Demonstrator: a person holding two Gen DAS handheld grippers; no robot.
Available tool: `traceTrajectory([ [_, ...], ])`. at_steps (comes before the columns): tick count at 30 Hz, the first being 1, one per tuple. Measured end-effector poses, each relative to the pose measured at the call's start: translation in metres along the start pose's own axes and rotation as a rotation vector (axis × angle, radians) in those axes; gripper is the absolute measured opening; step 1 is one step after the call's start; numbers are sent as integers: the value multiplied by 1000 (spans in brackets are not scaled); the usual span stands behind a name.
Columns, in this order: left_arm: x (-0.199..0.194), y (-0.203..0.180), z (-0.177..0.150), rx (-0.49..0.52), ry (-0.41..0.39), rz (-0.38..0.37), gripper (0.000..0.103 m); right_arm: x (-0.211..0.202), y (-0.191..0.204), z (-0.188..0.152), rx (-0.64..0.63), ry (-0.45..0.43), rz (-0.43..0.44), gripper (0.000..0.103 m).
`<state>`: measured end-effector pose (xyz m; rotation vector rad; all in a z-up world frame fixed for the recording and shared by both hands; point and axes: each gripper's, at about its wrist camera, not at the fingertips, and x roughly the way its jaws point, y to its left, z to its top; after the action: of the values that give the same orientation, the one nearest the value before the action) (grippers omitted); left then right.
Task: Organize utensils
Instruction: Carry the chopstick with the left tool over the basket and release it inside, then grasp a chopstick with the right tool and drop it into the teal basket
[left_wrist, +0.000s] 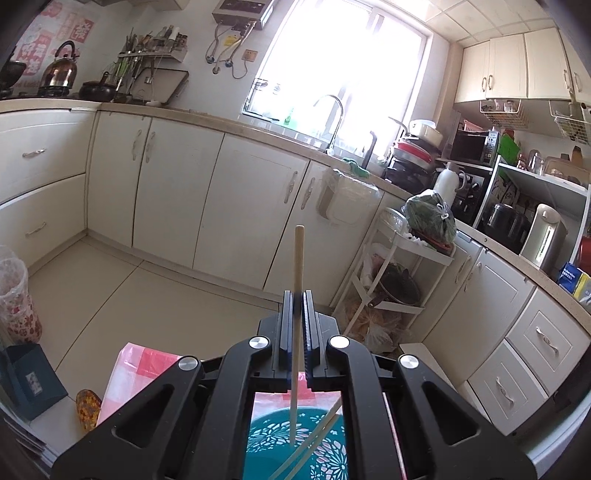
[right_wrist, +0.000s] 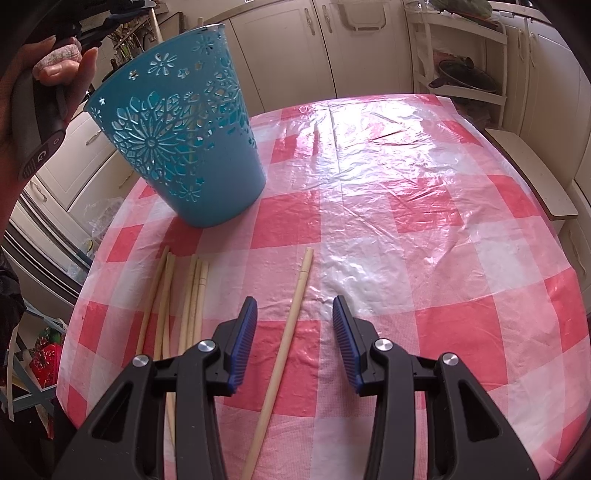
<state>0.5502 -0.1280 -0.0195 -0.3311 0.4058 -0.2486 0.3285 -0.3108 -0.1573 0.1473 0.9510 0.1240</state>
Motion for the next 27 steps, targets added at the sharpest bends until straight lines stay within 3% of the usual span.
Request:
traceTrajectory([
  [8,-10,-6,-22,94,77,16,5,0,0,2,2,3,0,42],
  [12,-11,-8,-37,176,151,45,13,0,1,2,-2,3,-9,42],
  [15,-28,0,-45,179,150,69,40,-1,-2,2,0,2,-21,42],
  [17,-46,9,-49,167,131,96,65,-3,-7,1,9,3,-21,42],
  [20,-74,26,-66,167,106,166,90,-5,-9,0,7,3,-28,42],
  [24,-93,52,-102,175,152,251,95,-3,2,-3,-41,3,-75,42],
  [27,-93,70,-133,171,219,303,95,0,18,-6,-109,6,-116,35],
])
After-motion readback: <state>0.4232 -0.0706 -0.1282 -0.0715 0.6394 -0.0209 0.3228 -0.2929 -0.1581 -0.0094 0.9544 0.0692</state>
